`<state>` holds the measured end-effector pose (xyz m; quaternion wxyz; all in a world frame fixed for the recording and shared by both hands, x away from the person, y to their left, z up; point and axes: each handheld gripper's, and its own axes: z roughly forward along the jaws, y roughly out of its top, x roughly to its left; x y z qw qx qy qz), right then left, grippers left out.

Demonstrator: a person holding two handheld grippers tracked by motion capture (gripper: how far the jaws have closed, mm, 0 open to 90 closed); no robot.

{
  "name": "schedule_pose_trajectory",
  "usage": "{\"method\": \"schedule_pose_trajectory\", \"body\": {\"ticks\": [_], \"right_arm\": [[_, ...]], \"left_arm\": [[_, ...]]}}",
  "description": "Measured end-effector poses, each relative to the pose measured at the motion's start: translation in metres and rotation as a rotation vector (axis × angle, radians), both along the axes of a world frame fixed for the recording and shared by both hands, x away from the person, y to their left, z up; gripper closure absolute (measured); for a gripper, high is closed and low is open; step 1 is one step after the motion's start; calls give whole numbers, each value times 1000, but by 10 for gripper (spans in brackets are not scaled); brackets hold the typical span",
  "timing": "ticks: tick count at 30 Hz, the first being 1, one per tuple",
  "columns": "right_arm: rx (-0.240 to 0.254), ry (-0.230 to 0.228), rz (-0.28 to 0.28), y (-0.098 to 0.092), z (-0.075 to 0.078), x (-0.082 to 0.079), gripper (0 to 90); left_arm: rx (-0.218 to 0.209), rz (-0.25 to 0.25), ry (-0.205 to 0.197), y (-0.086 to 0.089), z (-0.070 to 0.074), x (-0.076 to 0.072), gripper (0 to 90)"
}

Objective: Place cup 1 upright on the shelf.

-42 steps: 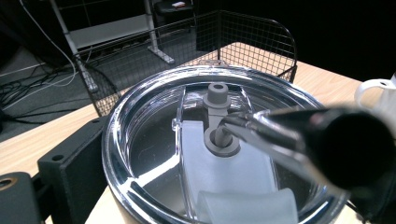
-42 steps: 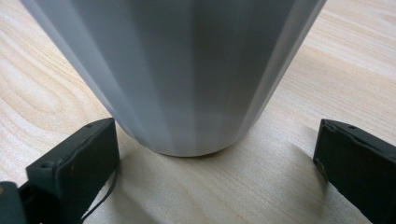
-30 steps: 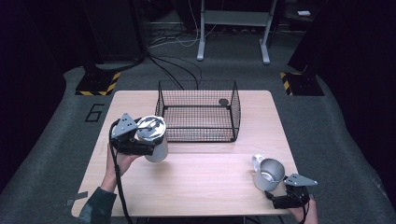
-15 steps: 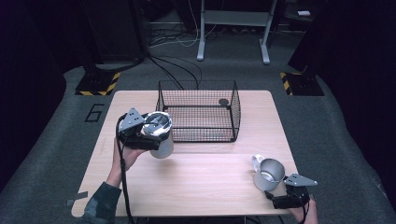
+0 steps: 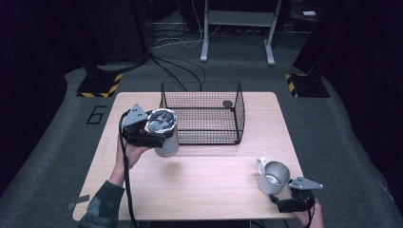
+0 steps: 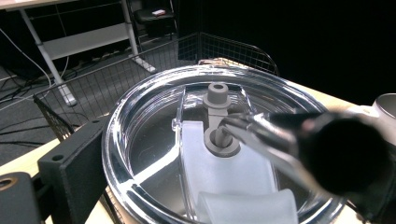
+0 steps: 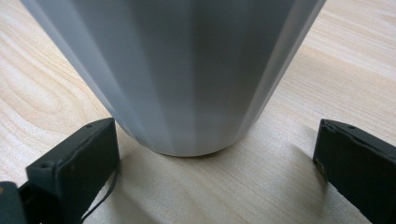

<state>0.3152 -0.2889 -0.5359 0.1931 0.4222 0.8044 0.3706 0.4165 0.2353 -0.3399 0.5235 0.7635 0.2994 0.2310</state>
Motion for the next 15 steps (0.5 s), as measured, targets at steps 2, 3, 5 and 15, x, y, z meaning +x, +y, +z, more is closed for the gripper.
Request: {"method": "schedule_pose_trajectory", "body": {"ticks": [2,3,5,15], "right_arm": [[0,0,0,0,0,0,0],[0,0,0,0,0,0,0],[-6,-7,7,0,0,1,0],[0,0,0,0,0,0,0]], "left_arm": [[-6,1,-2,-1,1,1,38],[-8,-4,-1,-1,3,1,38],[-12,-10,-4,-2,6,2,38],[-37,-20,-6,-9,18,10,38]]}}
